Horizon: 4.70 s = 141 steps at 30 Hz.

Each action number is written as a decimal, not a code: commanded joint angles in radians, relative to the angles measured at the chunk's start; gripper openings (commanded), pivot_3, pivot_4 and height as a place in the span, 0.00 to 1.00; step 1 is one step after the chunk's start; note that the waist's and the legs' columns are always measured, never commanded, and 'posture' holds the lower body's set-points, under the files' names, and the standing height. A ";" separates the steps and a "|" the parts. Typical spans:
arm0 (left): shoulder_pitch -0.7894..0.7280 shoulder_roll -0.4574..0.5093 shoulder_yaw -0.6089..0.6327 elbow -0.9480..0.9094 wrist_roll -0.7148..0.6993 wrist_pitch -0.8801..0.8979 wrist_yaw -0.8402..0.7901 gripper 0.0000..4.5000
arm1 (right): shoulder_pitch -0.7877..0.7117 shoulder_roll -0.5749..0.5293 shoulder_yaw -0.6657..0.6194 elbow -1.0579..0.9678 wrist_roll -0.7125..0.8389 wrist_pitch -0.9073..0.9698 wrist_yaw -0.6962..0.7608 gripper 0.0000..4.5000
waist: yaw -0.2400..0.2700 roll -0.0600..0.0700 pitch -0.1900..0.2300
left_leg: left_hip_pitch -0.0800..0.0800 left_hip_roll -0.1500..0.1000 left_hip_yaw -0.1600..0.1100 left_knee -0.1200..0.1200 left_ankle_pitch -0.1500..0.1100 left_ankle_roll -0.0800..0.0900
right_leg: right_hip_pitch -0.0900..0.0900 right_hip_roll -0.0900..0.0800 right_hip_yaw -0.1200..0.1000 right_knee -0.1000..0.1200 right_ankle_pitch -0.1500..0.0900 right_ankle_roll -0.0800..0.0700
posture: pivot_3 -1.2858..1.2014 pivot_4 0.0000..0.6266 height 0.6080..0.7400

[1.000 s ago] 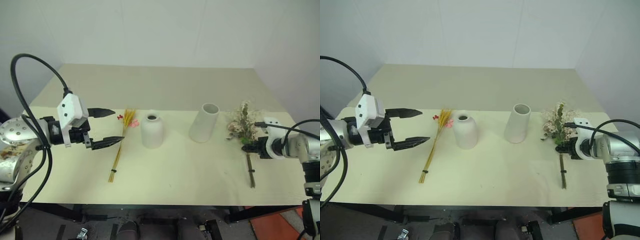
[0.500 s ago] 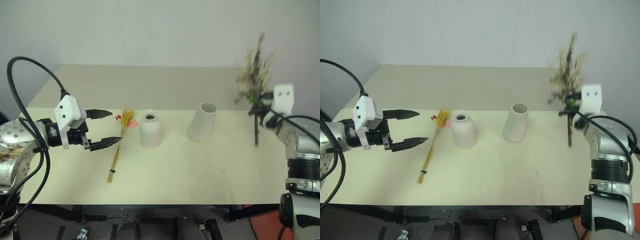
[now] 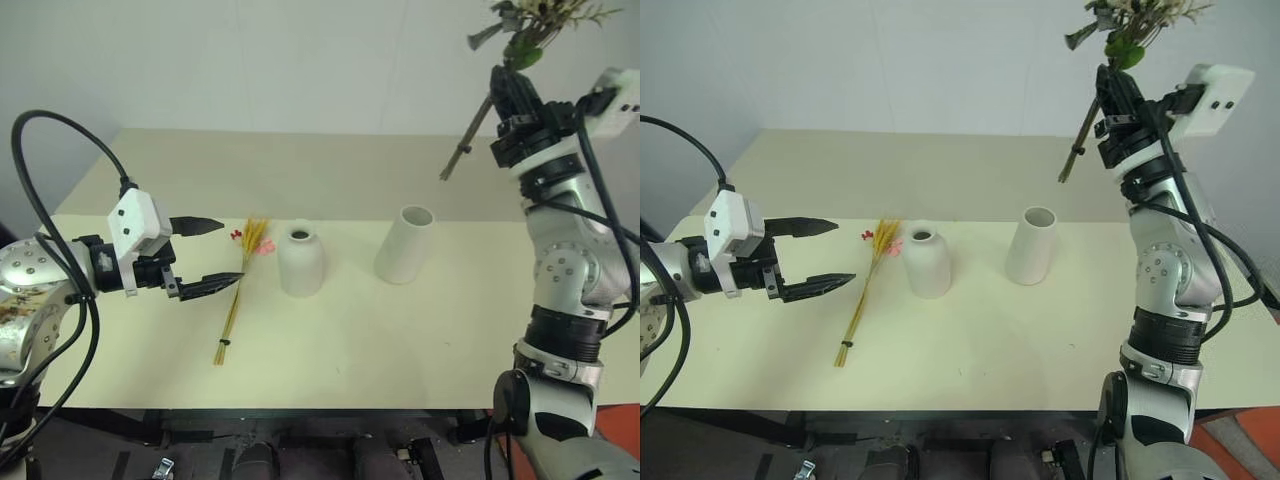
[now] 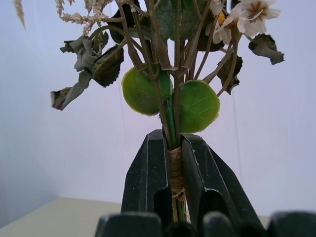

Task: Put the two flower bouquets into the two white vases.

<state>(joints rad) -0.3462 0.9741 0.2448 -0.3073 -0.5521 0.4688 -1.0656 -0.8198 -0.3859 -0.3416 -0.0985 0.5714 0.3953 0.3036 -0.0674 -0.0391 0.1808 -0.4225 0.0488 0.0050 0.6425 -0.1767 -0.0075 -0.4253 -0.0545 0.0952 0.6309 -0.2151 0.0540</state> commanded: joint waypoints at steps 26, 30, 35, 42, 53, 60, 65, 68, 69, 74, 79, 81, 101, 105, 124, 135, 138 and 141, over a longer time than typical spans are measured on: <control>0.052 0.007 0.106 -0.048 -0.056 0.016 0.021 1.00 | 0.255 0.021 0.108 -0.098 0.009 0.005 0.131 0.73 | 0.003 0.000 0.000 | -0.001 0.000 0.000 0.000 0.000 0.000 | -0.001 0.000 0.000 -0.001 -0.001 -0.001 | 0.52 0.24 1.00; 0.071 0.007 0.122 -0.056 -0.062 0.031 0.036 1.00 | 0.339 -0.051 0.103 -0.204 0.061 0.086 0.178 0.99 | 0.003 0.000 0.000 | -0.001 0.000 0.000 -0.001 0.000 0.000 | -0.001 0.000 0.000 -0.001 -0.001 0.000 | 0.52 0.24 1.00; 0.086 -0.005 0.125 -0.054 -0.029 0.078 0.133 1.00 | 0.397 -0.168 0.096 -0.276 0.059 0.169 0.197 0.99 | 0.003 0.000 0.000 | 0.000 0.000 0.000 0.000 0.000 0.000 | 0.000 0.000 0.000 0.000 -0.004 0.003 | 0.52 0.24 1.00; 0.093 -0.089 0.092 -0.173 0.035 0.333 0.476 1.00 | 0.470 -0.410 0.049 -0.334 0.085 0.308 0.315 0.99 | 0.008 -0.001 0.000 | 0.001 0.000 0.000 0.000 0.000 0.000 | 0.001 0.000 0.000 -0.001 -0.004 0.004 | 0.52 0.24 1.00; -0.219 -0.276 -0.189 -0.028 0.074 0.917 0.754 1.00 | 0.529 -0.771 -0.050 -0.402 0.253 0.423 0.684 0.99 | 0.027 -0.002 0.000 | 0.003 -0.002 -0.003 0.001 0.000 0.000 | 0.004 -0.001 -0.001 -0.001 -0.006 0.002 | 0.52 0.24 1.00; -0.337 -0.343 -0.307 0.140 0.094 0.950 0.723 1.00 | 0.472 -0.769 0.007 -0.399 0.213 0.440 0.624 0.99 | 0.023 -0.002 0.000 | -0.001 -0.003 -0.003 0.000 0.000 0.000 | 0.000 -0.001 0.000 -0.002 -0.004 0.006 | 0.52 0.24 1.00; -0.385 -0.344 -0.381 0.233 0.129 0.931 0.701 0.96 | 0.469 -0.731 -0.011 -0.441 0.257 0.466 0.566 1.00 | 0.028 -0.002 0.000 | -0.001 -0.004 -0.004 0.000 0.000 0.000 | 0.000 -0.001 0.000 -0.002 -0.004 0.006 | 0.52 0.24 1.00; -0.405 -0.358 -0.391 0.277 0.149 0.910 0.695 0.81 | 0.492 -0.724 -0.019 -0.461 0.255 0.468 0.555 1.00 | 0.029 -0.002 0.000 | -0.001 -0.005 -0.004 0.001 0.000 0.000 | 0.001 -0.002 0.000 -0.002 -0.004 0.006 | 0.52 0.24 1.00; -0.413 -0.362 -0.398 0.292 0.157 0.901 0.690 0.73 | 0.500 -0.721 -0.019 -0.465 0.247 0.462 0.550 1.00 | 0.029 -0.002 0.000 | -0.001 -0.005 -0.004 0.001 0.000 0.000 | 0.001 -0.002 0.000 -0.002 -0.004 0.006 | 0.52 0.24 1.00; -0.452 -0.393 -0.402 0.368 0.179 0.881 0.670 0.37 | 0.516 -0.713 -0.035 -0.468 0.246 0.457 0.537 1.00 | 0.032 -0.002 0.000 | -0.001 -0.005 -0.004 0.001 0.000 0.000 | 0.001 -0.003 0.000 -0.002 -0.004 0.007 | 0.52 0.24 1.00; -0.471 -0.404 -0.390 0.418 0.207 0.859 0.666 0.00 | 0.547 -0.724 -0.063 -0.467 0.237 0.452 0.550 1.00 | 0.034 -0.002 0.000 | -0.001 -0.005 -0.004 0.001 0.000 0.000 | 0.002 -0.003 0.000 -0.002 -0.004 0.007 | 0.52 0.24 1.00; -0.482 -0.406 -0.370 0.430 0.232 0.843 0.690 0.00 | 0.566 -0.729 -0.077 -0.464 0.227 0.447 0.557 1.00 | 0.036 -0.002 0.000 | -0.001 -0.006 -0.004 0.001 0.000 0.000 | 0.002 -0.003 0.000 -0.002 -0.004 0.007 | 0.52 0.24 1.00; -0.642 -0.776 0.216 0.409 -0.157 -0.061 0.643 0.00 | 0.702 -0.677 -0.172 -0.507 0.160 0.393 0.549 1.00 | 0.062 -0.003 -0.001 | -0.003 -0.007 -0.003 0.004 0.000 0.000 | 0.004 -0.005 0.000 -0.005 0.001 0.006 | 0.52 0.24 1.00; -0.663 -0.803 0.176 0.453 -0.205 -0.075 0.556 0.00 | 0.764 -0.661 -0.228 -0.535 0.153 0.402 0.541 1.00 | 0.059 -0.003 -0.001 | -0.003 -0.007 -0.004 0.004 0.000 0.000 | 0.004 -0.004 0.000 -0.004 -0.002 0.010 | 0.52 0.24 1.00; -0.654 -0.809 0.010 0.585 -0.144 -0.115 0.351 0.00 | 0.909 -0.612 -0.311 -0.636 0.162 0.421 0.454 1.00 | 0.051 -0.003 -0.001 | -0.002 -0.007 -0.004 0.006 0.000 0.000 | 0.005 -0.004 0.001 -0.004 -0.002 0.011 | 0.52 0.24 1.00; -0.562 -0.776 -0.026 0.524 -0.120 -0.116 0.327 0.00 | 0.880 -0.618 -0.259 -0.608 0.145 0.400 0.443 1.00 | 0.052 -0.003 -0.001 | -0.002 -0.007 -0.004 0.006 0.000 0.000 | 0.005 -0.004 0.001 -0.004 -0.002 0.011 | 0.52 0.24 1.00; -0.552 -0.786 -0.032 0.546 -0.099 -0.147 0.332 0.00 | 0.870 -0.614 -0.250 -0.601 0.141 0.397 0.440 1.00 | 0.053 -0.003 -0.001 | -0.002 -0.007 -0.004 0.006 0.000 0.000 | 0.005 -0.004 0.001 -0.004 -0.002 0.011 | 0.52 0.24 1.00; -0.551 -0.803 -0.020 0.583 -0.099 -0.177 0.334 0.00 | 0.863 -0.610 -0.247 -0.601 0.142 0.397 0.441 1.00 | 0.053 -0.003 -0.001 | -0.002 -0.007 -0.004 0.006 0.000 0.000 | 0.005 -0.004 0.001 -0.004 -0.002 0.011 | 0.52 0.24 1.00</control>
<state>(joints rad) -0.8873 0.1785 0.2172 0.2678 -0.6543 0.3249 -0.7282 0.0552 -0.9988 -0.5714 -0.6958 0.7189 0.8143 0.7523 -0.0140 -0.0425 0.1800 -0.4244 0.0414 0.0011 0.6483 -0.1766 -0.0079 -0.4204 -0.0584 0.0957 0.6264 -0.2168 0.0653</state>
